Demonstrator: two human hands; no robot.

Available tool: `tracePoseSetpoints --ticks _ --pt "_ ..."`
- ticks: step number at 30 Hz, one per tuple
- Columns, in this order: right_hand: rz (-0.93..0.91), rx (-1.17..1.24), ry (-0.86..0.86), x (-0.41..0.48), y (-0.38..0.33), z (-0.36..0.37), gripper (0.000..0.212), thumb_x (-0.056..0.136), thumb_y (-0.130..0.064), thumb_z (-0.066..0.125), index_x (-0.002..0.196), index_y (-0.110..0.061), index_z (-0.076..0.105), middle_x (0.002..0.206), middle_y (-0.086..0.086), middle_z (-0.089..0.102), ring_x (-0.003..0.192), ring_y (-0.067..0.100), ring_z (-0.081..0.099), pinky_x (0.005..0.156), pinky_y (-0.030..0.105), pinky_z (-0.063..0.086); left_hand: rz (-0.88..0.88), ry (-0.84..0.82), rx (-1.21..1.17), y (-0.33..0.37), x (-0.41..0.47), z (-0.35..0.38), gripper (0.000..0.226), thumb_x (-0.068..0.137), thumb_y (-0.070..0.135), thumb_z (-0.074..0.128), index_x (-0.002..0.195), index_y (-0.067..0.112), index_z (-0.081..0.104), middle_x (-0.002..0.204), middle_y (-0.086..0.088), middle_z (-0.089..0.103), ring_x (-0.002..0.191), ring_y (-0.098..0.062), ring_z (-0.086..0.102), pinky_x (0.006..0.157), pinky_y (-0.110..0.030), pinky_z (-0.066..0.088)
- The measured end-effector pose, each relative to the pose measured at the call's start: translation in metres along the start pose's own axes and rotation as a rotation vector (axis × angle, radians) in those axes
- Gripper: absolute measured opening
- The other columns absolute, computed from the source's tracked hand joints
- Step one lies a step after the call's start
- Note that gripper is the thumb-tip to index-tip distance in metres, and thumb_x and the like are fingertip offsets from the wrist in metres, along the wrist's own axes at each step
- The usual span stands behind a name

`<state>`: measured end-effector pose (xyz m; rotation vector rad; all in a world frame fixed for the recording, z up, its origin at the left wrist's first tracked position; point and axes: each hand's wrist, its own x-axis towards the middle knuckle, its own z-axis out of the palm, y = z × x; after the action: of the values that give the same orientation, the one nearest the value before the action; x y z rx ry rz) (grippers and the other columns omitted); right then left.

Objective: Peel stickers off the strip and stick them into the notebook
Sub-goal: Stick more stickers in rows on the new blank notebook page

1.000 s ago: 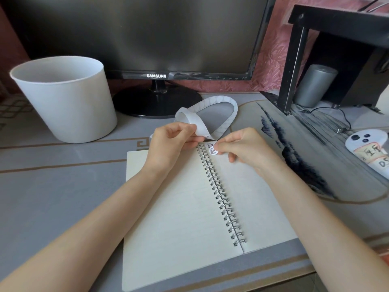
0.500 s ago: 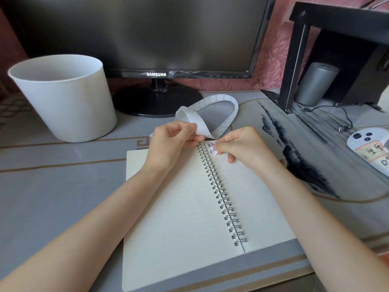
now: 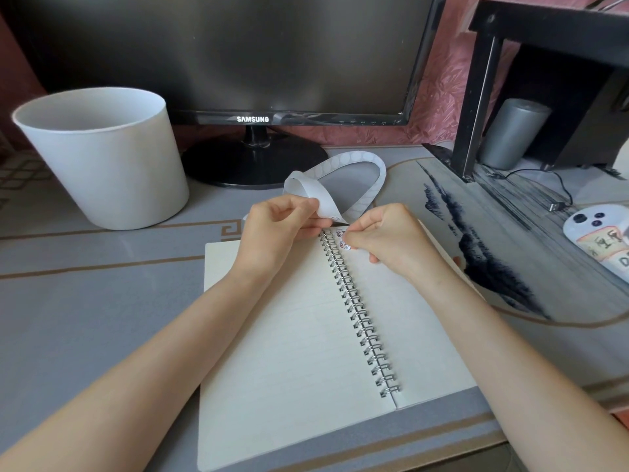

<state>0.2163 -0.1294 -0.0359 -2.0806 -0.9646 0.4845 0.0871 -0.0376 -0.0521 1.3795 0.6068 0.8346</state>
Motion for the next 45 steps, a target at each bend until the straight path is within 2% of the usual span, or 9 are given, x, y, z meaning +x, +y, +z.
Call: tracePoseSetpoints --ticks 6,14,18,23,27,32,35,41,45 --pt "-0.002 -0.014 -0.005 0.001 -0.001 0.0 0.007 0.074 -0.016 0.069 0.067 -0.019 0.068 0.078 0.009 0.073 0.041 0.01 0.048 0.048 0.018 0.041 0.0 -0.001 0.004 0.0 0.0 -0.001 0.016 0.093 0.012 0.057 0.082 0.004 0.065 0.087 -0.017 0.072 0.085 -0.02 0.072 0.076 -0.022 0.057" --pt "-0.017 -0.071 0.031 0.003 0.002 0.004 0.014 0.072 -0.018 0.07 0.061 -0.024 0.064 0.073 0.003 0.071 0.067 0.021 0.063 0.071 0.04 0.055 -0.006 0.008 -0.004 -0.001 0.001 0.0 0.015 0.093 0.011 0.058 0.082 0.004 0.065 0.087 -0.019 0.072 0.082 -0.018 0.072 0.073 -0.02 0.056" --pt "-0.025 -0.098 0.024 0.004 0.002 0.003 0.013 0.074 -0.02 0.071 0.064 -0.025 0.064 0.063 -0.007 0.064 0.066 0.014 0.059 0.06 0.027 0.044 -0.009 0.01 0.0 -0.001 0.001 0.0 0.015 0.093 0.012 0.058 0.082 0.003 0.065 0.086 -0.018 0.072 0.083 -0.019 0.072 0.075 -0.021 0.056" --pt "-0.041 -0.063 -0.008 0.003 0.005 0.0 0.007 0.075 -0.023 0.075 0.073 -0.022 0.067 0.06 -0.011 0.058 0.056 0.005 0.051 0.052 0.023 0.035 -0.011 0.009 0.006 -0.001 0.001 0.0 0.015 0.093 0.013 0.059 0.082 0.004 0.065 0.084 -0.015 0.073 0.083 -0.019 0.072 0.078 -0.023 0.057" --pt "-0.052 -0.022 -0.019 0.008 0.009 -0.002 0.023 0.076 -0.019 0.075 0.093 -0.02 0.059 0.073 -0.01 0.056 0.066 0.006 0.052 0.061 0.025 0.038 -0.011 0.012 0.004 -0.001 0.001 0.0 0.016 0.093 0.013 0.059 0.08 0.005 0.065 0.079 -0.011 0.073 0.082 -0.019 0.072 0.077 -0.023 0.057" --pt "-0.031 0.046 -0.001 0.015 0.015 -0.002 0.019 0.08 -0.011 0.071 0.079 -0.023 0.055 0.073 -0.007 0.055 0.07 0.012 0.054 0.065 0.025 0.04 -0.009 0.014 -0.004 0.0 0.001 0.0 0.016 0.092 0.012 0.059 0.079 0.006 0.065 0.076 -0.008 0.073 0.081 -0.018 0.072 0.075 -0.021 0.056" --pt "-0.045 0.037 0.015 0.014 0.014 -0.001 0.018 0.079 -0.021 0.074 0.087 -0.019 0.059 0.072 -0.01 0.056 0.069 0.009 0.054 0.062 0.023 0.04 -0.011 0.015 0.001 -0.001 0.001 0.0 0.016 0.092 0.013 0.059 0.079 0.006 0.065 0.078 -0.01 0.073 0.082 -0.019 0.072 0.076 -0.022 0.056" --pt "-0.062 -0.055 0.023 0.013 0.014 0.003 0.02 0.076 -0.027 0.076 0.081 -0.026 0.057 0.076 -0.012 0.057 0.083 0.015 0.059 0.08 0.035 0.047 -0.005 0.009 0.018 -0.002 0.002 0.0 0.016 0.093 0.013 0.059 0.08 0.006 0.065 0.082 -0.014 0.073 0.082 -0.018 0.072 0.079 -0.023 0.056" --pt "-0.085 -0.041 0.039 0.015 0.017 0.002 0.017 0.08 -0.02 0.07 0.077 -0.027 0.055 0.073 -0.012 0.056 0.072 0.011 0.055 0.073 0.03 0.044 0.0 0.004 0.017 -0.002 0.001 0.0 0.015 0.093 0.012 0.058 0.08 0.006 0.064 0.081 -0.013 0.071 0.079 -0.016 0.072 0.073 -0.022 0.057"
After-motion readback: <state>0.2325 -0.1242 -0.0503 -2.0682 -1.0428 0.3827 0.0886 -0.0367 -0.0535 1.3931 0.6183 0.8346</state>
